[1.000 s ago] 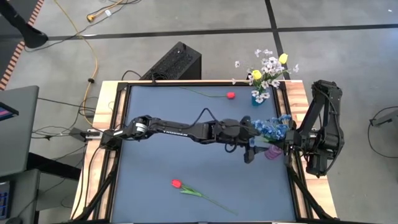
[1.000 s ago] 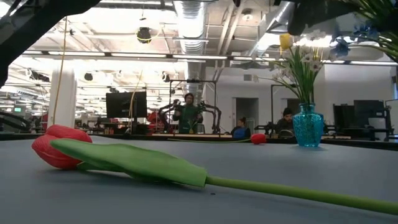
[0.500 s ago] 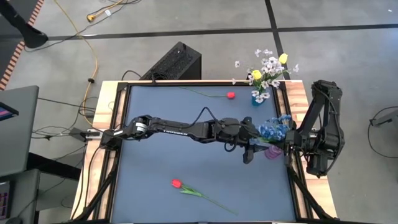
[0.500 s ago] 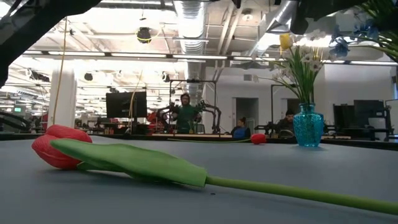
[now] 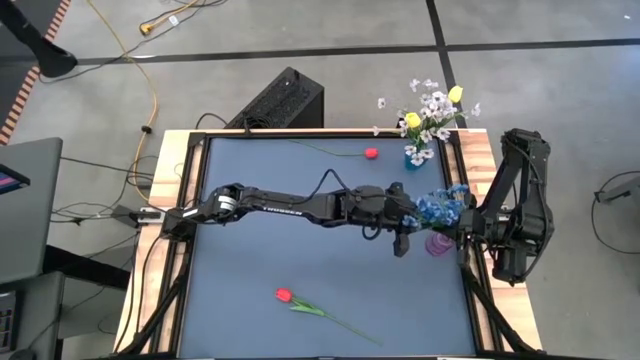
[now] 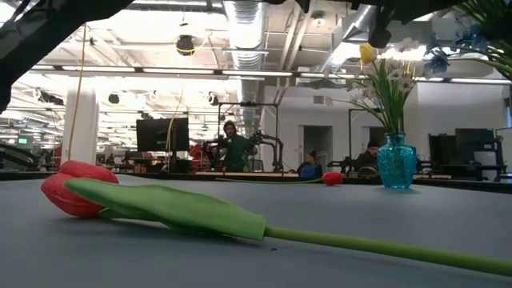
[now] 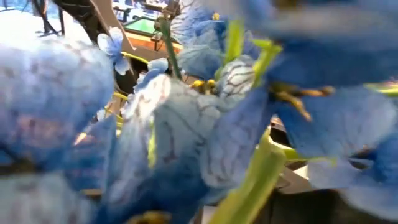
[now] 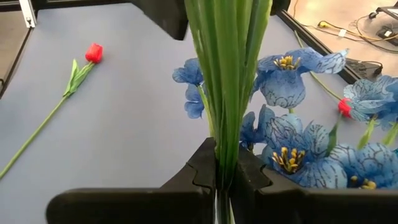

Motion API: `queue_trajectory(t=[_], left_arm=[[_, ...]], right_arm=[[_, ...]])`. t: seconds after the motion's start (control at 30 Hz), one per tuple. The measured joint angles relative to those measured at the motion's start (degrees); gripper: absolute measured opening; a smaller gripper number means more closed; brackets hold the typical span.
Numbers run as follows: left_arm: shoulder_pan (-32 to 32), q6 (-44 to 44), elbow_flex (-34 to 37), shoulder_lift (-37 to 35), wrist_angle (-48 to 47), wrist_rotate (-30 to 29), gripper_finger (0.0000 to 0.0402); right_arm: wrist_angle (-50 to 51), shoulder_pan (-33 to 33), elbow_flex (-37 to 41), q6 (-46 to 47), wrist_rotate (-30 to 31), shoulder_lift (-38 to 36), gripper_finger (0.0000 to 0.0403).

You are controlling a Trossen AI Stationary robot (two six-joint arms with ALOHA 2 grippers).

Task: Sort flowers into vase by color
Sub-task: Put the blue flowers into the violet vase

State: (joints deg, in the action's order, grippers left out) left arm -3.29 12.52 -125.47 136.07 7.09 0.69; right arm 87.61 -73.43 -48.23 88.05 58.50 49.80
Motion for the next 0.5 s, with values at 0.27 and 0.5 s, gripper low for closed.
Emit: queue_trajectory(t=[0.27,0.5], left_arm=[[-0.09,-1.49,0.0,0.0,0.07,0.58,0.0006],[-0.09,-1.51,0.0,0.0,0.13,1.86,0.0001]], right_arm=[[-0.76,0.0,0.0,0.0,-0.12,-0.02,0.0078],[-0.62,0.02,-2.73,0.12,-5.48,-0.28,0.0137]])
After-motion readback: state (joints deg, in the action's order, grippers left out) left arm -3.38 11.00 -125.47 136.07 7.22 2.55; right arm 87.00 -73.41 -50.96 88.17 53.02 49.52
